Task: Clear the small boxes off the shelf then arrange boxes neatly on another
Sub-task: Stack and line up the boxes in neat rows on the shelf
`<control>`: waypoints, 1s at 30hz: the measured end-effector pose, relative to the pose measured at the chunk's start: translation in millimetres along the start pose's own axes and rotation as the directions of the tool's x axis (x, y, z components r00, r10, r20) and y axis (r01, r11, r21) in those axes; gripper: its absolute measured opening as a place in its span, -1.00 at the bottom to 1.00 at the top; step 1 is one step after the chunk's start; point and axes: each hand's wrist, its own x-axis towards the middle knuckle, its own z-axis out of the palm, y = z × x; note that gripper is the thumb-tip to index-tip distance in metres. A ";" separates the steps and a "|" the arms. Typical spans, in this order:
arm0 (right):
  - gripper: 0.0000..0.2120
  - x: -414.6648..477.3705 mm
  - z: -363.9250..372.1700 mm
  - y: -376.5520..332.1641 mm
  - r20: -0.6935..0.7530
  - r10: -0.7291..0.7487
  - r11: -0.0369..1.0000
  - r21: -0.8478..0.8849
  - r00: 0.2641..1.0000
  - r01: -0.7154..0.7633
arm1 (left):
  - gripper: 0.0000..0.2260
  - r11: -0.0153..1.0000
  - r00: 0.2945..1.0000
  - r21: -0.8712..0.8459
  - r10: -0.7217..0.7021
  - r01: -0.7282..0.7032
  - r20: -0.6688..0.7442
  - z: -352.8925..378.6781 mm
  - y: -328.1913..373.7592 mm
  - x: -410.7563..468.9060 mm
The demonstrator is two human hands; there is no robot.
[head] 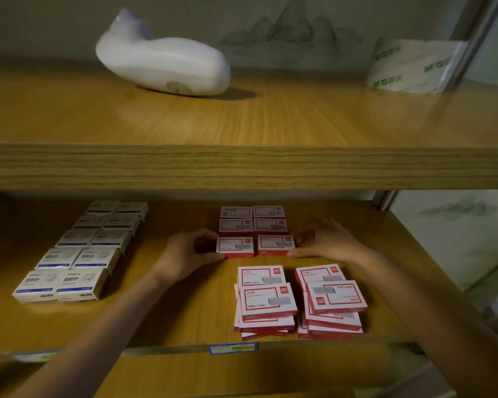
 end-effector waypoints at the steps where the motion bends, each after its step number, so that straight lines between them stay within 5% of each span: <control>1: -0.57 0.8 0.9 -0.8 -0.002 0.004 1.000 -0.004 1.000 -0.004 | -0.66 1.000 1.000 0.002 0.000 0.000 -0.011 1.3 0.6 -0.1; 15: -0.55 -7.0 -9.3 -10.8 0.031 0.031 0.999 0.030 0.999 -0.032 | -0.53 0.998 0.997 0.009 -0.062 0.062 -0.050 5.0 12.6 -6.4; 21: -0.79 -66.3 -56.6 -4.0 0.002 -0.110 0.969 0.221 0.994 0.107 | -0.65 0.975 0.991 -0.185 0.130 -0.125 0.019 -14.9 42.2 -48.1; 26: -0.55 -113.2 -61.9 6.2 0.078 -0.230 0.957 0.200 0.970 0.211 | -0.46 0.976 0.964 -0.064 0.217 -0.209 0.151 -17.2 56.5 -71.6; 30: -0.54 -127.0 -48.2 9.2 0.064 -0.218 0.973 0.092 0.974 0.212 | -0.49 0.960 0.955 0.065 0.264 -0.274 0.136 -11.9 61.1 -75.7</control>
